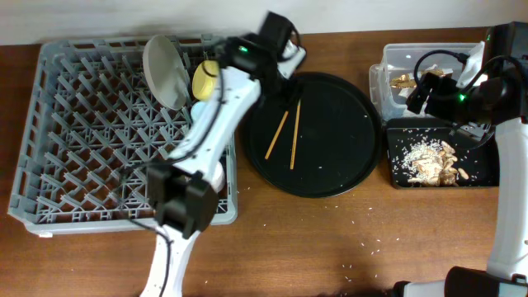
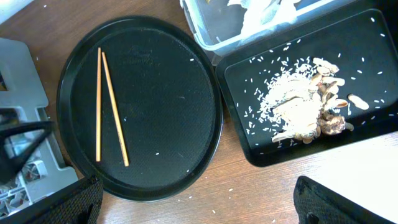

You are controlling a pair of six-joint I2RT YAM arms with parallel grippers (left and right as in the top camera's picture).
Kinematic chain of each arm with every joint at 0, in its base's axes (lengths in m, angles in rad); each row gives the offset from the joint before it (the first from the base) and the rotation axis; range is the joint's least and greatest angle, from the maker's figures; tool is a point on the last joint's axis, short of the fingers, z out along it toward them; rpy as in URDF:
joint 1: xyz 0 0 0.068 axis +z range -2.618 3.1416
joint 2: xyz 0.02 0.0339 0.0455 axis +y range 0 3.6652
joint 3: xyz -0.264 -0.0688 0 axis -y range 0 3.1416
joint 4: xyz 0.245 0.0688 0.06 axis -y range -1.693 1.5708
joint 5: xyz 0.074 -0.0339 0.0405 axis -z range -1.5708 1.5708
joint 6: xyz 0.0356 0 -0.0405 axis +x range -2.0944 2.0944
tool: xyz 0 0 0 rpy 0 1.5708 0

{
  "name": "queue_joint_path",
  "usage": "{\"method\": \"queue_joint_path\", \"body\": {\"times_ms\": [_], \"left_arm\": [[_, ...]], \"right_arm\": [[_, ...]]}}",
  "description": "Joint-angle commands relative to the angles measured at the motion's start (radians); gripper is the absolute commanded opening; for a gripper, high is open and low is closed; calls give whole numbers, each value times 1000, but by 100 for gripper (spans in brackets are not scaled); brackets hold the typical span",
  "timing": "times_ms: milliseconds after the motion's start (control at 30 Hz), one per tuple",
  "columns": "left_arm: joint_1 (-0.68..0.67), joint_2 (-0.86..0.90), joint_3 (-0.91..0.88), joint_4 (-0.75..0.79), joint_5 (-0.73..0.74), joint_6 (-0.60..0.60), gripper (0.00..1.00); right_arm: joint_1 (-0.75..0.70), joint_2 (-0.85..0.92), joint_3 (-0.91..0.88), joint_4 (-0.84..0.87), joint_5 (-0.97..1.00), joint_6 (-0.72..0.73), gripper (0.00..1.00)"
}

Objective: Sort waste into correct bins and load items into the dishwasher rack
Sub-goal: 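Stand the white plate upright in the back of the rack, then pick up the chopsticks from the round tray with left gripper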

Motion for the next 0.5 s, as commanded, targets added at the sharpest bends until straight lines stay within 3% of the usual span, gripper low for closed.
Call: {"method": "queue_joint_path", "body": {"times_ms": [0,133,300,467], "left_arm": [[-16,87,-2,-2,-78,-7,77],[-21,185,-2,5,-64,-11,67],[-24,244,-2,49,-64,-10,64],[-28,292,-2,61,-64,-11,44]], "right_arm": [[-2,2,12,0,12,-10,99],[-2,2,12,0,12,-10,99],[-2,2,12,0,13,-10,98],[-2,2,12,0,12,-10,98]]}}
